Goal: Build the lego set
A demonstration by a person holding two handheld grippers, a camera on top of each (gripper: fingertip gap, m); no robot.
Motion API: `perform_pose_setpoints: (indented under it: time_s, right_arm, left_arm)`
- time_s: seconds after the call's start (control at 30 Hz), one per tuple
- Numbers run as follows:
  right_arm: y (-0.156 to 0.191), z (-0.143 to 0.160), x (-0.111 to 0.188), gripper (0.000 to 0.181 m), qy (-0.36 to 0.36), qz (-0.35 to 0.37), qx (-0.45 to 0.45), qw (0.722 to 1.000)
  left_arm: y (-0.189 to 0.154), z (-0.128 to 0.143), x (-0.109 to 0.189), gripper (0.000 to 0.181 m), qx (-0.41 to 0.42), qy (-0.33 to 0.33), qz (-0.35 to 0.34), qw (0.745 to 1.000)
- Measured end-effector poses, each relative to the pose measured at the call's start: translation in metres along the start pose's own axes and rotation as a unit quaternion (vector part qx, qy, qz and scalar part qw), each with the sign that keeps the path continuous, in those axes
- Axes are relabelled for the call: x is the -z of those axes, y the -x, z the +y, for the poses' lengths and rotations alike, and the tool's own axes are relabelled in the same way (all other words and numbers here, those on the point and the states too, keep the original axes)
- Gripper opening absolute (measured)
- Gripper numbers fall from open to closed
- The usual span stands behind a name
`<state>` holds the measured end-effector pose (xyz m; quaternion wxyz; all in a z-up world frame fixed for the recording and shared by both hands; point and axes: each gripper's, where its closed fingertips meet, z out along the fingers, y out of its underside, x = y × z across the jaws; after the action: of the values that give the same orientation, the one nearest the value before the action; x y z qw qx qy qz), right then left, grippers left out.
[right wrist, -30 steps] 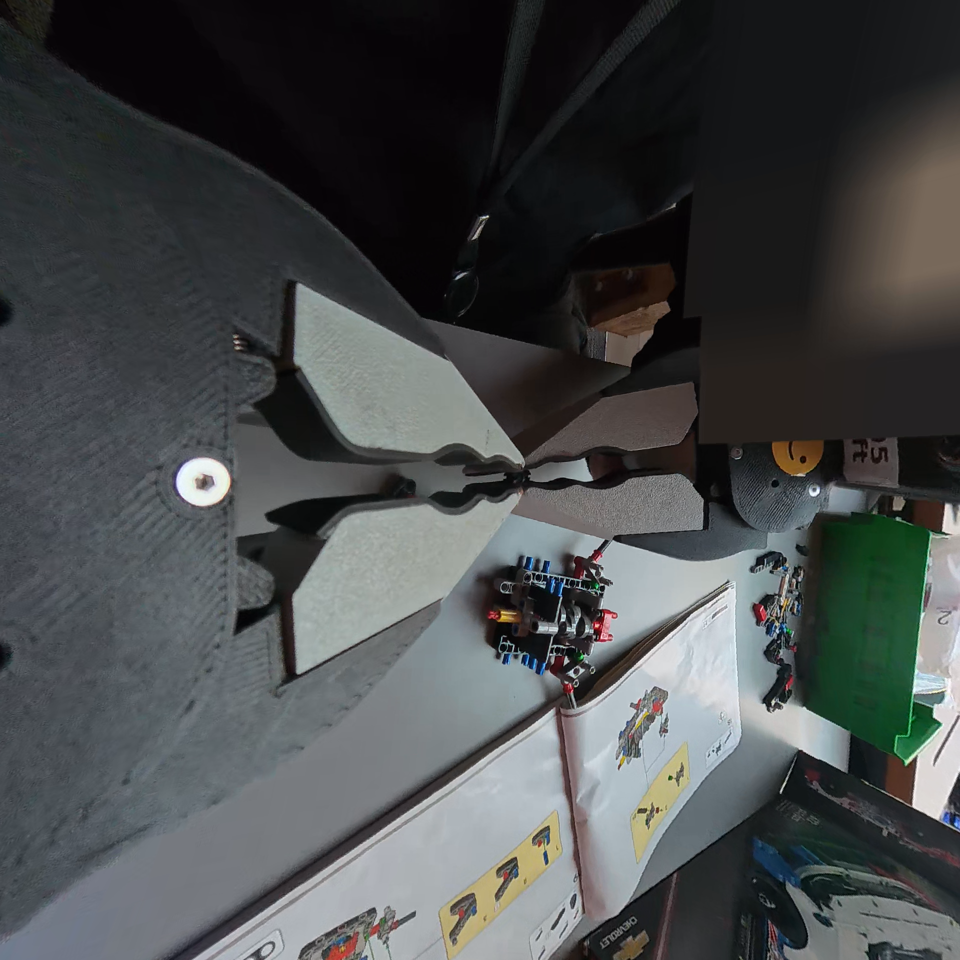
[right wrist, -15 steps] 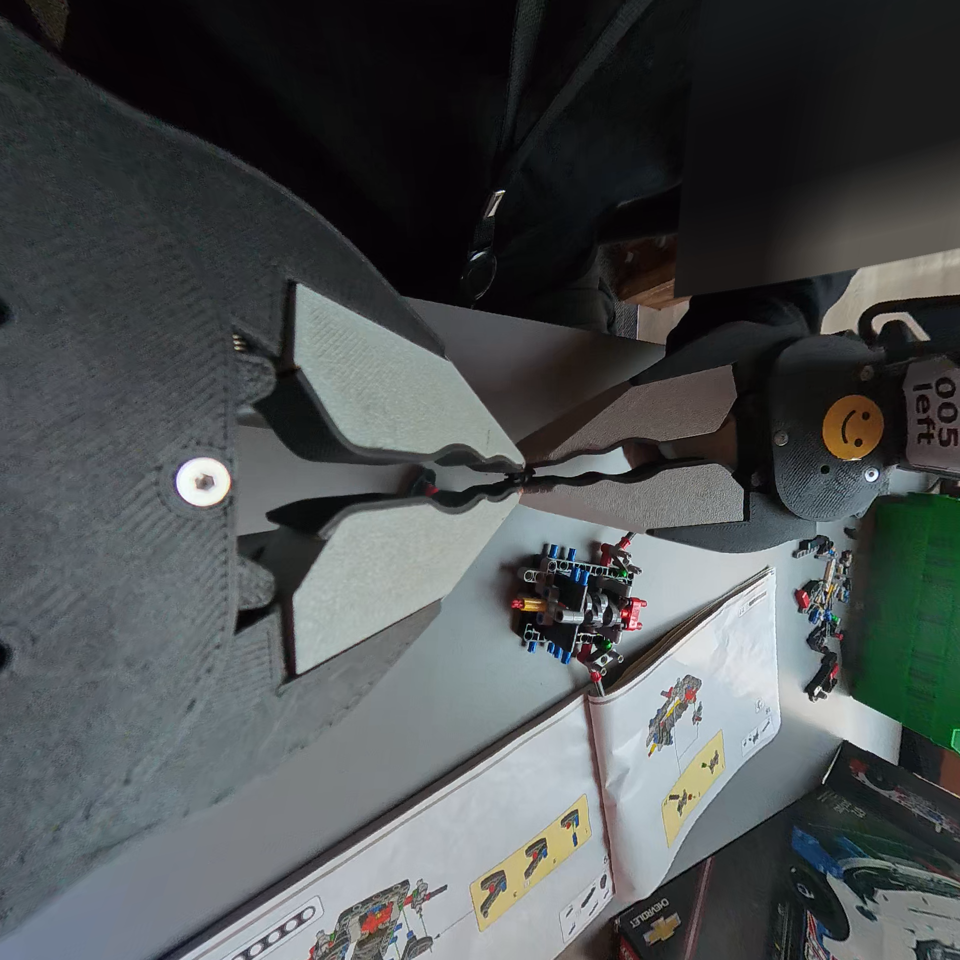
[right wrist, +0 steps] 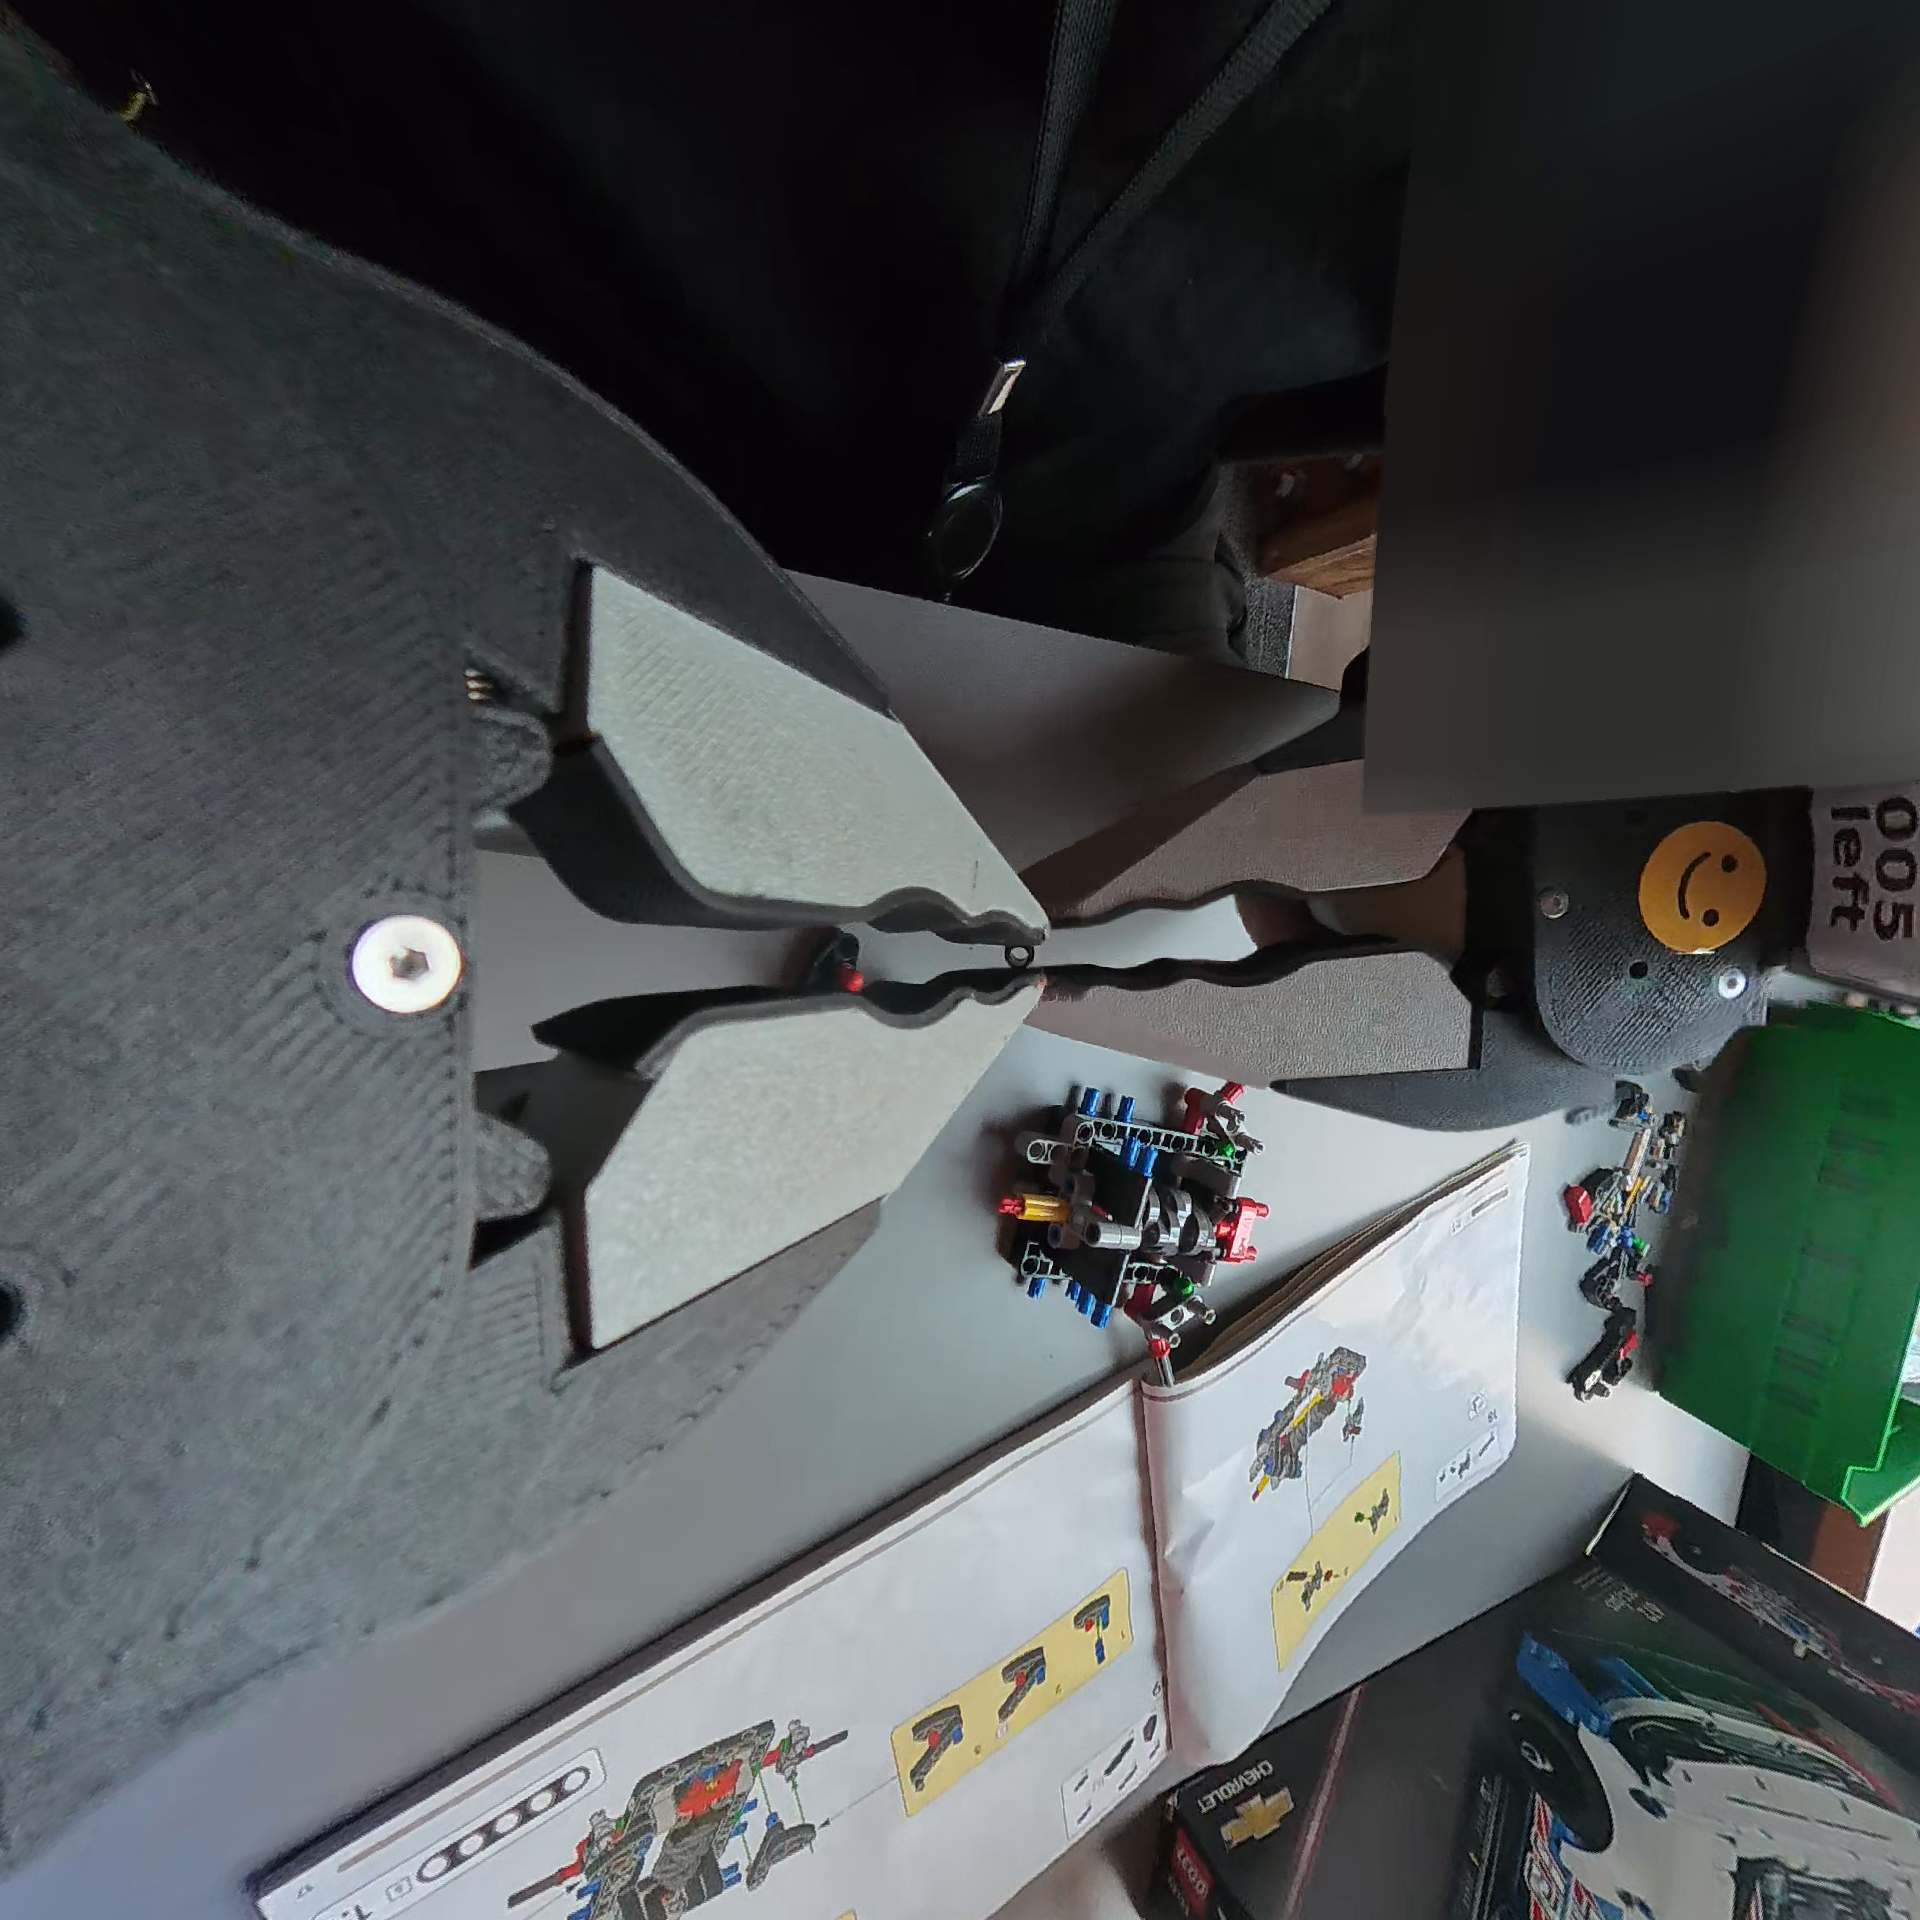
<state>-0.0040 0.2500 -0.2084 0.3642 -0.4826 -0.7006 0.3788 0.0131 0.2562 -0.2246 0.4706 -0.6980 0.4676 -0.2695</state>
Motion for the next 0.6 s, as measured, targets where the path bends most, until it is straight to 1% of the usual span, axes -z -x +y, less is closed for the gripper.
perform_pose_setpoints:
  time_s: [0.03,0.17,0.27,0.4,0.47,0.6]
  right_arm:
    - [0.001,-0.001,0.0,0.001,-0.004,0.0,0.005,1.0]
    - [0.003,-0.003,0.002,0.001,-0.013,0.002,0.022,1.0]
    - [0.002,-0.006,0.004,0.001,-0.027,0.003,0.015,1.0]
    - [0.003,-0.009,0.006,0.002,-0.036,0.006,0.022,0.999]
    - [0.005,-0.01,0.006,0.001,-0.036,0.006,0.032,0.999]
    - [0.005,-0.011,0.007,0.001,-0.035,0.018,0.057,0.998]
  left_arm:
    - [-0.001,0.0,0.001,0.002,0.0,-0.001,0.003,1.0]
    - [-0.002,-0.002,0.001,0.001,-0.024,0.001,-0.009,1.0]
    - [0.0,-0.006,0.003,0.001,-0.077,0.001,-0.046,0.996]
    - [0.002,-0.008,0.003,0.001,-0.146,0.019,-0.092,0.985]
    - [0.001,-0.009,0.003,0.001,-0.147,0.019,-0.091,0.985]
    - [0.0,-0.011,0.004,0.001,-0.122,0.006,-0.076,0.99]
